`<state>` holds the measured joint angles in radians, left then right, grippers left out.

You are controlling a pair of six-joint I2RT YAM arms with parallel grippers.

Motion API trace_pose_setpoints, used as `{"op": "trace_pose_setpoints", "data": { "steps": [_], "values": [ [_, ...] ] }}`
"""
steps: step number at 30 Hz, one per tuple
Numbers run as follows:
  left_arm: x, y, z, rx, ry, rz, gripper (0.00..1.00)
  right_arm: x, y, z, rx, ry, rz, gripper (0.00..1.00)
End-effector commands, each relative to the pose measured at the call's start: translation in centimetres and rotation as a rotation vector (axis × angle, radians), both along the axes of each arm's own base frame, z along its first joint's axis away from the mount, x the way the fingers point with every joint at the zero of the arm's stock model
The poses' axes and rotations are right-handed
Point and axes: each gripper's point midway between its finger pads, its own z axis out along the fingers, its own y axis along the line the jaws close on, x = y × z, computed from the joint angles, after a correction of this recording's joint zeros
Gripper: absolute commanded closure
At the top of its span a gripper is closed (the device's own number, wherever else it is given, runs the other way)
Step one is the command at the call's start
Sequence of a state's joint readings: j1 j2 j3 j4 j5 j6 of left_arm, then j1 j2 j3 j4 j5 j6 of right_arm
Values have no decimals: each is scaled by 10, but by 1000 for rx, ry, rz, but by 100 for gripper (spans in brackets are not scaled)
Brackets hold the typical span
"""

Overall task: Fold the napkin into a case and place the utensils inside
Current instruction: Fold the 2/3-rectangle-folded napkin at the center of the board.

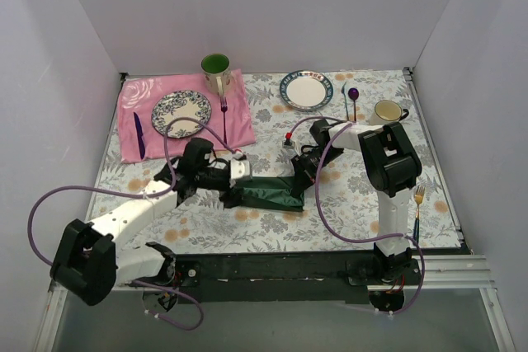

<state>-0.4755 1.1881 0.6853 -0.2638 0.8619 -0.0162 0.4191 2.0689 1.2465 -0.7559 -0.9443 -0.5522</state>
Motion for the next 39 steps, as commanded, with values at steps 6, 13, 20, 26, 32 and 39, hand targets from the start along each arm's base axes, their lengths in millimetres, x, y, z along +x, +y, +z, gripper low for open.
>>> {"op": "trace_pose_setpoints", "data": {
  "steps": [6, 13, 20, 26, 32, 39],
  "values": [
    [-11, -67, -2, 7, -330, -151, 42, 2, 2, -5, 4, 0, 6, 99],
    [-23, -96, -23, 40, -329, -244, 50, 1, 2, -3, 9, 17, 4, 99],
    [-27, -107, -48, 87, -307, -269, 60, 0, 3, 0, 19, 19, 3, 99],
    [-21, -114, -60, 114, -285, -260, 73, 0, 4, 4, 31, 19, 1, 99],
    [-14, -116, -66, 132, -209, -207, 98, -2, 5, 10, 49, 21, 5, 99],
    [5, -113, -49, 77, -102, -122, 100, -3, 5, 16, 61, 3, 12, 99]
  ]
}}
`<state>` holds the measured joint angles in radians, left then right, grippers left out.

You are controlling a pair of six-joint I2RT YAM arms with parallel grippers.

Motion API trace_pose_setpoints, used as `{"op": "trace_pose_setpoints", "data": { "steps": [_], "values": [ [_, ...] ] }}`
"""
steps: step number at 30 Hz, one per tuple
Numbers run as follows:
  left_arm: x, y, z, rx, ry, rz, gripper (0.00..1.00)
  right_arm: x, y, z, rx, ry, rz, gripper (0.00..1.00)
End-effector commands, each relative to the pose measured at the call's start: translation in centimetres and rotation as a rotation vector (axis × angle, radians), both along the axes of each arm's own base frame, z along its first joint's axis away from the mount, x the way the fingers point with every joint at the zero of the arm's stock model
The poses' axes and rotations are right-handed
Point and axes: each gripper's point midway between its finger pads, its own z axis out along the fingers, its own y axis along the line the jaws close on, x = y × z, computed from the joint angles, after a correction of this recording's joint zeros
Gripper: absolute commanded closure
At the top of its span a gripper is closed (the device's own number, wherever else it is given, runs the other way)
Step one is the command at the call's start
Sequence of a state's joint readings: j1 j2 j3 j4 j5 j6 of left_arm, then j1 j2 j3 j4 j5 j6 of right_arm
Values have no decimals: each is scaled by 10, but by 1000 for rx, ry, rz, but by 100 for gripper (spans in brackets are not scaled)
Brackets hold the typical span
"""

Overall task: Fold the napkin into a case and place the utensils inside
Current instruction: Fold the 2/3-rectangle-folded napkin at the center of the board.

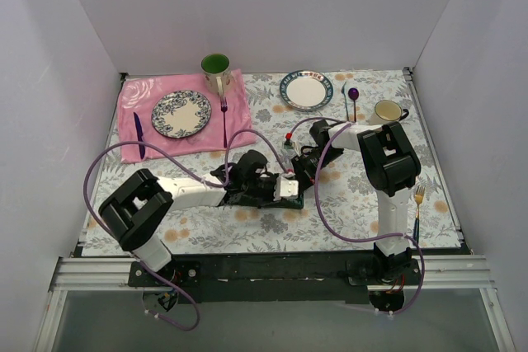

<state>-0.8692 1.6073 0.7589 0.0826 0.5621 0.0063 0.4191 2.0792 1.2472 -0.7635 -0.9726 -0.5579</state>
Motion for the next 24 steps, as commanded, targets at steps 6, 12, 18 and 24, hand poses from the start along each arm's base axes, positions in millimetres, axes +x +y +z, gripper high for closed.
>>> {"op": "trace_pose_setpoints", "data": {
  "steps": [6, 12, 18, 24],
  "values": [
    [36, -4, 21, -54, 187, 112, 100, 0, 3, 15, 44, -17, 12, 99],
    [43, 3, 6, -38, 299, 144, 100, 1, 4, 21, 49, -22, 9, 98],
    [42, 11, -7, -18, 350, 173, 100, 6, 5, 26, 39, -24, 0, 89],
    [41, 15, -12, -15, 363, 179, 100, 13, 6, 41, 39, -19, -33, 69]
  ]
}}
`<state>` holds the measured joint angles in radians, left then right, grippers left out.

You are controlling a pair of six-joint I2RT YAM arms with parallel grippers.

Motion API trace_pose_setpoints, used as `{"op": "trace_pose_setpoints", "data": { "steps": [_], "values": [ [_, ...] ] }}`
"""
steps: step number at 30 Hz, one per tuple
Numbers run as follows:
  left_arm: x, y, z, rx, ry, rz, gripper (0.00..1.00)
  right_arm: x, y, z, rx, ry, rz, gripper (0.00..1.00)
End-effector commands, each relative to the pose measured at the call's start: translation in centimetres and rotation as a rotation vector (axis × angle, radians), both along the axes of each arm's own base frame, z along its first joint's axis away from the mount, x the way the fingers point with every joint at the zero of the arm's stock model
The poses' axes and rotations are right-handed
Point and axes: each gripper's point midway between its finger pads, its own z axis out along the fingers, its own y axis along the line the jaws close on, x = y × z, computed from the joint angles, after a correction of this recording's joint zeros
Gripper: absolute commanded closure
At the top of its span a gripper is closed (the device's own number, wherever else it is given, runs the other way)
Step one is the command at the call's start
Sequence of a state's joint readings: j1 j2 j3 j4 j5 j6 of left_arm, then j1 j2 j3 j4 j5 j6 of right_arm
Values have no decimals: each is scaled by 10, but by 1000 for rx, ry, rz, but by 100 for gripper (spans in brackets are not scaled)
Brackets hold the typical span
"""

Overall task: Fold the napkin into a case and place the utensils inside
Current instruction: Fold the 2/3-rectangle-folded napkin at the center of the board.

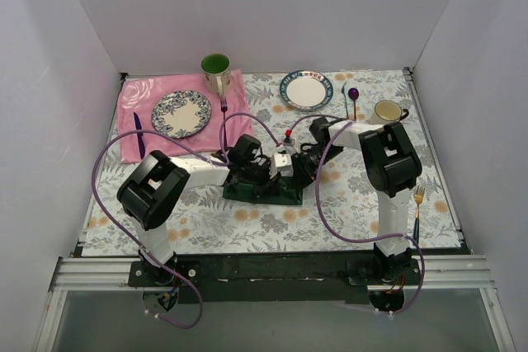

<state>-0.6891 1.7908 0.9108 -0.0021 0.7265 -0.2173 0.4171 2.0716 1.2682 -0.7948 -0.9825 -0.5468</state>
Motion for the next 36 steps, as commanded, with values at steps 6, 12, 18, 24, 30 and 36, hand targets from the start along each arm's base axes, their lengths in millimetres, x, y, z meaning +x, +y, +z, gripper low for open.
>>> {"op": "trace_pose_setpoints", "data": {
  "steps": [6, 12, 18, 24, 30, 36],
  "values": [
    [1, -1, 6, -36, 3, -2, 100, 18, 1, 44, 49, -23, -59, 51],
    [3, 0, 5, -38, 15, 8, 100, 15, 0, 39, 59, -11, -69, 32],
    [8, 2, 7, -39, 18, 16, 100, 18, 3, 32, 87, -37, -83, 41],
    [11, 1, 12, -54, 51, 34, 100, 20, 3, 24, 77, -51, -87, 69],
    [12, -1, 24, -79, 101, 61, 96, 20, 4, 29, 103, -71, -85, 99],
    [22, 8, 44, -141, 161, 150, 63, 18, 3, 31, 118, -98, -83, 99]
  ]
}}
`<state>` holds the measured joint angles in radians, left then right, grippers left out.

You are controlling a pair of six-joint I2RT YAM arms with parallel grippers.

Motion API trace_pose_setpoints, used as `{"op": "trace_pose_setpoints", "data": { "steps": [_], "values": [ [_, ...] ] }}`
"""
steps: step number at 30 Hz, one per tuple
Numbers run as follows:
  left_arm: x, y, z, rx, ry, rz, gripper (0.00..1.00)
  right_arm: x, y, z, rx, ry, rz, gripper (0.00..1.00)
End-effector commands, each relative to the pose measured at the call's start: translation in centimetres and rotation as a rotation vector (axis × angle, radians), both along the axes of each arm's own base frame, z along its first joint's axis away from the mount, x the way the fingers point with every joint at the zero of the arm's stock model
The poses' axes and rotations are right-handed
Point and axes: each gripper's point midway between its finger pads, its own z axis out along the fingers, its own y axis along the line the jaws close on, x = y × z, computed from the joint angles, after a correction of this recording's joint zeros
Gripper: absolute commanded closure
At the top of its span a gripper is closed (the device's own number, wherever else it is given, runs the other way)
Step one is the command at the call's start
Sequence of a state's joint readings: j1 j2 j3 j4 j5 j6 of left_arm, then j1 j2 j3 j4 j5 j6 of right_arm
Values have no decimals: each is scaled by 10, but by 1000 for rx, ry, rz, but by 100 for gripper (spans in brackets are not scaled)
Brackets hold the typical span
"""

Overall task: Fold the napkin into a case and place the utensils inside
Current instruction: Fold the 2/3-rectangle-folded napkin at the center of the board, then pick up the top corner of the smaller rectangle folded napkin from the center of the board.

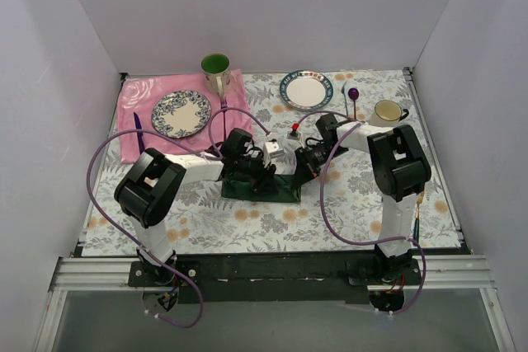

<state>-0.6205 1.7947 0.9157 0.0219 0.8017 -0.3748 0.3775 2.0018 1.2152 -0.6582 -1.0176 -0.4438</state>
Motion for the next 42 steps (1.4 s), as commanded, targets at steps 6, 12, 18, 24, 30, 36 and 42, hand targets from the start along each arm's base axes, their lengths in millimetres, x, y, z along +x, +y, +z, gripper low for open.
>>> {"op": "trace_pose_setpoints", "data": {
  "steps": [6, 12, 18, 24, 30, 36, 42],
  "values": [
    [20, -1, 41, -120, -19, 74, 47, -2, 5, 22, 85, -71, 13, 99],
    [15, -5, 33, -154, -67, -22, 28, -4, 5, 28, 114, -94, 21, 99],
    [11, -10, 31, -185, -65, -77, 34, -4, 6, 31, 125, -98, 25, 99],
    [9, -13, 26, -192, -47, -105, 43, -4, 6, 31, 124, -102, 29, 99],
    [10, -18, 29, -206, -43, -112, 55, -4, 6, 32, 131, -102, 31, 99],
    [12, -28, 29, -214, -11, -98, 62, -4, 7, 32, 137, -102, 31, 99],
    [10, -29, 29, -214, 20, -78, 80, -2, 7, 32, 131, -112, 31, 99]
  ]
}}
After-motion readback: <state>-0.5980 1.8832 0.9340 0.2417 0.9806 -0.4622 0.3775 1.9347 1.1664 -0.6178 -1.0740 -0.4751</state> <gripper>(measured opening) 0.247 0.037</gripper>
